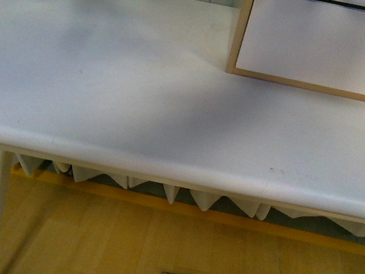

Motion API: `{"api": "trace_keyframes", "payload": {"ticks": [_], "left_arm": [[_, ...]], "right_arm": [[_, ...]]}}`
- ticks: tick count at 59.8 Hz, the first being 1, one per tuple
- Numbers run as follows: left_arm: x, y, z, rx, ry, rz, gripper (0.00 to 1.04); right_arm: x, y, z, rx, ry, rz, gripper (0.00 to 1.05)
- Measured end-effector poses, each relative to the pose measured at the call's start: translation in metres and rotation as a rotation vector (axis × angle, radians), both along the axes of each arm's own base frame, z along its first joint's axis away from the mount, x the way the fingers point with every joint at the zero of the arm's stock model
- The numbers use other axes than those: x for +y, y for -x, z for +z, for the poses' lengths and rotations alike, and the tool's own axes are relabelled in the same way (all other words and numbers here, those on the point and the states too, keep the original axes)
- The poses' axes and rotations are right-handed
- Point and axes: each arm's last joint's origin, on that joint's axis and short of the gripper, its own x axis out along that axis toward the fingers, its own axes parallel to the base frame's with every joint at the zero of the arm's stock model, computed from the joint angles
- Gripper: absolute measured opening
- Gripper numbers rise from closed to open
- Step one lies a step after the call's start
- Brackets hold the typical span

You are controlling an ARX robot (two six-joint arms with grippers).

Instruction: Close drawer sideways

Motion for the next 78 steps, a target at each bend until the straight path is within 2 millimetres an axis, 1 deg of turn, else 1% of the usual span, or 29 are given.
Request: {"api": "trace_keyframes", "payload": {"ticks": [7, 16, 23, 28, 31, 39, 51, 53, 55, 60, 64, 68, 73, 78], "left_arm": [[0.0, 0.0, 0.0, 0.0, 0.0, 0.001, 0.98], [0.004, 0.001, -0.001, 0.001, 0.006, 0.006, 0.98], [0.011, 0.006, -0.008, 0.017, 0.009, 0.015, 0.98], [0.017, 0.012, -0.012, 0.034, 0.024, 0.023, 0.98], [0.022, 0.017, -0.013, 0.041, 0.037, 0.029, 0.98], [0.038, 0.035, -0.007, 0.042, 0.099, 0.047, 0.98], [0.068, 0.068, 0.0, 0.064, 0.22, 0.089, 0.98], [0.076, 0.075, 0.0, 0.075, 0.245, 0.103, 0.98], [0.087, 0.084, -0.002, 0.096, 0.281, 0.132, 0.98], [0.105, 0.1, -0.004, 0.138, 0.365, 0.177, 0.98], [0.126, 0.12, -0.006, 0.171, 0.455, 0.224, 0.98], [0.141, 0.134, -0.008, 0.192, 0.511, 0.256, 0.98], [0.163, 0.156, -0.016, 0.235, 0.596, 0.322, 0.98], [0.18, 0.178, -0.025, 0.27, 0.659, 0.364, 0.98]], "right_arm": [[-0.002, -0.004, -0.005, 0.004, -0.01, -0.014, 0.95], [-0.002, -0.004, -0.005, -0.003, -0.017, -0.016, 0.95], [-0.002, -0.002, -0.002, -0.01, -0.021, -0.016, 0.95], [-0.001, 0.002, 0.0, -0.015, -0.026, -0.014, 0.95], [0.0, 0.009, 0.002, -0.02, -0.033, -0.01, 0.95], [0.004, 0.027, 0.006, -0.045, -0.043, -0.003, 0.95], [0.013, 0.068, 0.006, -0.095, -0.079, -0.006, 0.95], [0.014, 0.075, 0.006, -0.107, -0.083, -0.011, 0.95], [0.016, 0.087, 0.005, -0.129, -0.096, -0.02, 0.95], [0.021, 0.108, 0.002, -0.163, -0.125, -0.033, 0.95], [0.028, 0.136, -0.004, -0.203, -0.164, -0.056, 0.95], [0.032, 0.152, -0.009, -0.223, -0.186, -0.07, 0.95], [0.038, 0.174, -0.015, -0.255, -0.223, -0.093, 0.95], [0.045, 0.198, -0.025, -0.282, -0.265, -0.126, 0.95]]}}
